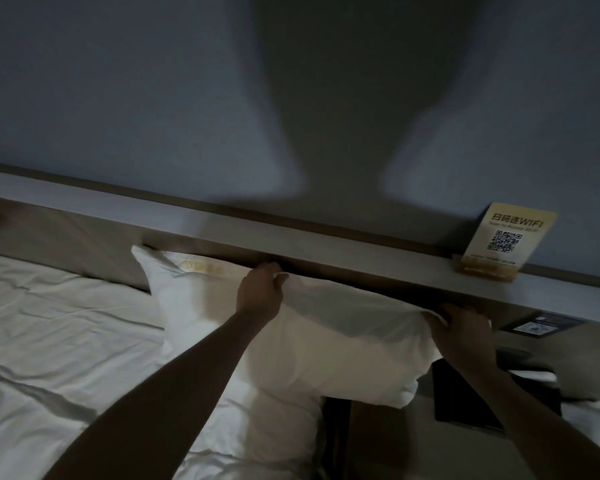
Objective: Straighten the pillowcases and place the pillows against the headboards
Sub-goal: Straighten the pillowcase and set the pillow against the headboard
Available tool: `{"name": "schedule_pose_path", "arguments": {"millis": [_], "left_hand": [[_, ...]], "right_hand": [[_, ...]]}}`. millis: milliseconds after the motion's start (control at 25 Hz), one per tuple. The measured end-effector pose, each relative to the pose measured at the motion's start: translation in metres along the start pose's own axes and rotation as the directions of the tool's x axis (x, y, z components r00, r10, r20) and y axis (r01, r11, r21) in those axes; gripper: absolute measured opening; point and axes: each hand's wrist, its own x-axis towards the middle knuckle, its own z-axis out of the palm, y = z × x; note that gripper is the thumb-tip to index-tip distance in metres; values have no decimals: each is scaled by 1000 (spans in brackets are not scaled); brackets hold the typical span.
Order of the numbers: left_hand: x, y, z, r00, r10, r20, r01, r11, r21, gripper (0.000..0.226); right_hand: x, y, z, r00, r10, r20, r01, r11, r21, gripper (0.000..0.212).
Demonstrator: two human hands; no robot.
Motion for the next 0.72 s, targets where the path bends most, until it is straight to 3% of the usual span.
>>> {"name": "schedule_pose_path", "arguments": {"millis": [160,280,360,480,720], "left_hand": [[-5,2,7,995,-92,36,92,996,0,20],[-5,1,6,997,-70,12,70,997,-19,15],[-7,-3,5,999,-41,9,41,999,-7,13],[-13,-20,0,997,24,76,-33,992,122,21],[7,-47,-29,998,47,-32,-38,970,239,17]], "right_hand": [[-7,-1,8,995,69,78,-67,997,-30,38],[-10,-21,13,997,-13,74,18,998,-62,31],[-12,-44,19,986,-72,149,80,996,-48,38],[-5,-72,27,969,-124,215,129,992,-6,28],[6,-74,25,991,-130,-19,132,980,151,13]]}}
